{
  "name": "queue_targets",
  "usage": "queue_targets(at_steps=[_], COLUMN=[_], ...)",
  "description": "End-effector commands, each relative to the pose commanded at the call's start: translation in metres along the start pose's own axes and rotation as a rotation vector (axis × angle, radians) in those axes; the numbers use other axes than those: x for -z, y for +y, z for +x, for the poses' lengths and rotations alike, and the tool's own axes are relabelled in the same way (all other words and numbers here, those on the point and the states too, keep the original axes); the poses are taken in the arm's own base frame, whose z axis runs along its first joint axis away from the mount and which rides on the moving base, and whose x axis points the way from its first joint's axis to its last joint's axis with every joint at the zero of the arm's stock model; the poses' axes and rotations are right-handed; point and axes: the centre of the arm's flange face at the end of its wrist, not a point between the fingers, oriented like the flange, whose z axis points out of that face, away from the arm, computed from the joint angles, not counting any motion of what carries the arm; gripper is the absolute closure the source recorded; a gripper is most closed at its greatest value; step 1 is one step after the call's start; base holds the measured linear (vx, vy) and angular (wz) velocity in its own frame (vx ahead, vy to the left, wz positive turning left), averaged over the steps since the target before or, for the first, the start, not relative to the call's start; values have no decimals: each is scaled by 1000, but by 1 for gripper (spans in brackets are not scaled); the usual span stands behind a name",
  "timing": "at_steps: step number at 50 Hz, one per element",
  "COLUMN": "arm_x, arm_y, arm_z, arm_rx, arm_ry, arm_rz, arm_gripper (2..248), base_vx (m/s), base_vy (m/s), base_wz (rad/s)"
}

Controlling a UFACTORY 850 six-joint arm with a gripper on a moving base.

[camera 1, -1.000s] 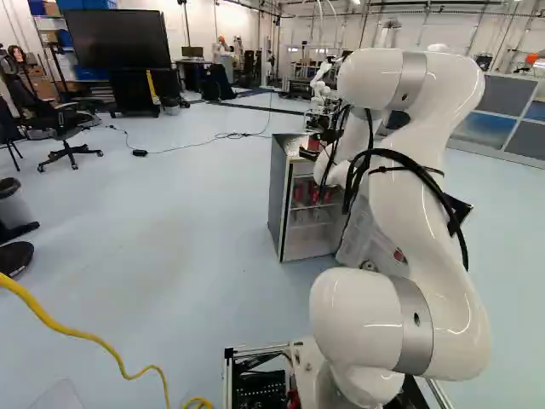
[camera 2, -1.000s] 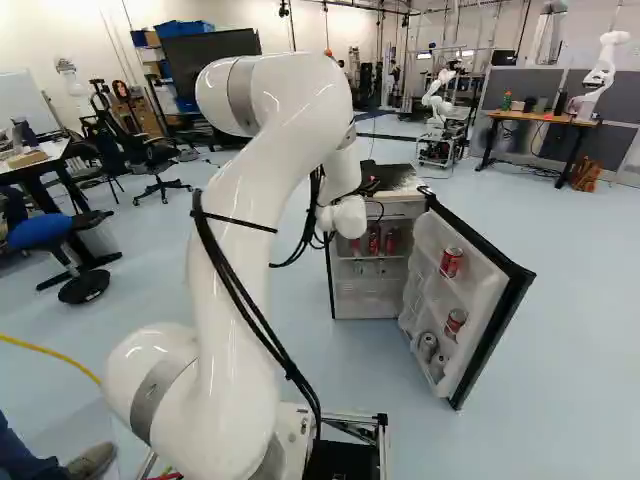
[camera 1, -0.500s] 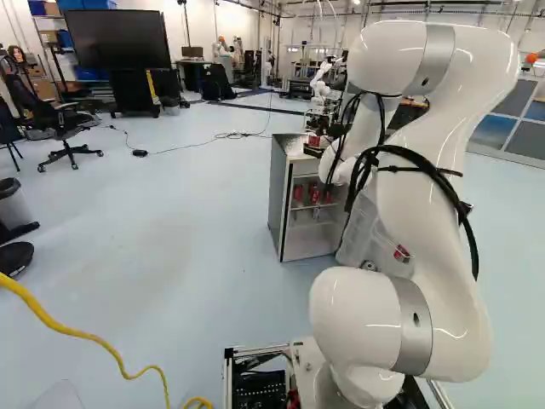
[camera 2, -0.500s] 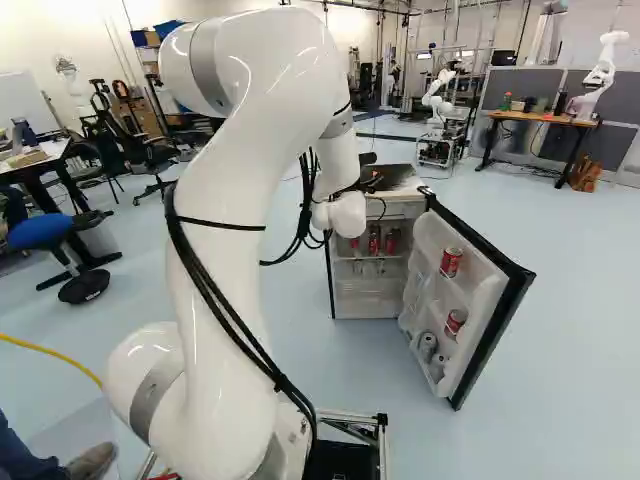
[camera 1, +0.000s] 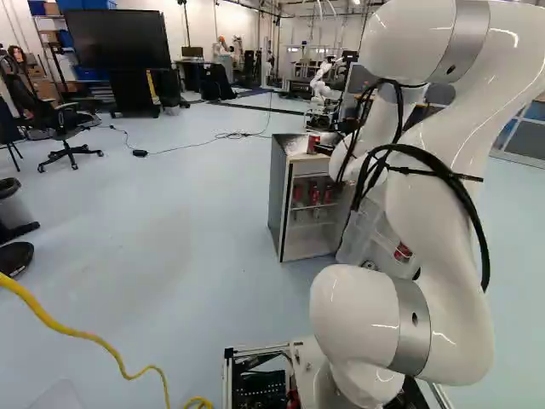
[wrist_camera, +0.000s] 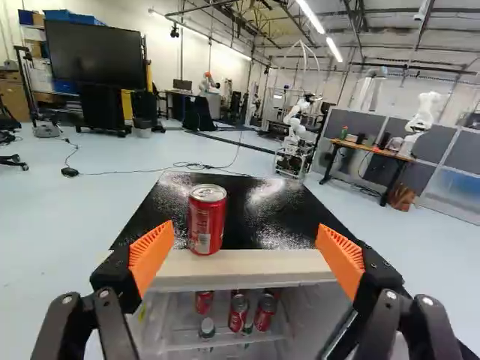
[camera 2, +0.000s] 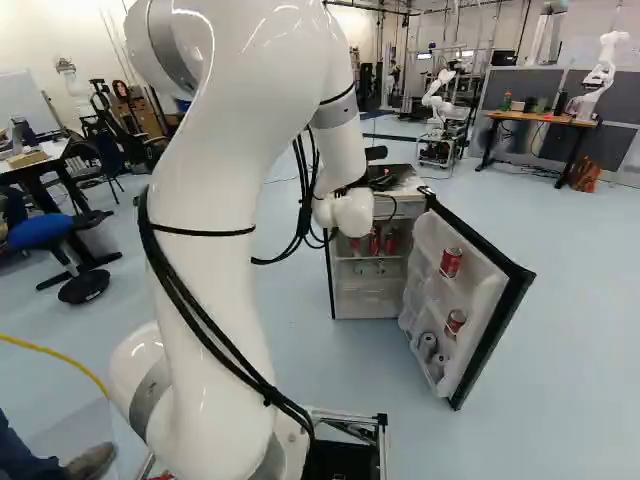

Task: Grab a drink from the fridge

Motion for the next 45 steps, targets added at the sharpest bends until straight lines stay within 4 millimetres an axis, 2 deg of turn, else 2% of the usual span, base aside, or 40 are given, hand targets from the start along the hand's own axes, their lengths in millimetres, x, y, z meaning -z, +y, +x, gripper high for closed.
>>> queue_targets(at_steps=[45], arm_x=[49], arm_y=[71], arm_z=[25], arm_rx=[12], arm_ry=[-108], arm_rz=[-155], arm_gripper=[3], base_vx=[0], base_vy=[0], base_wz=[0])
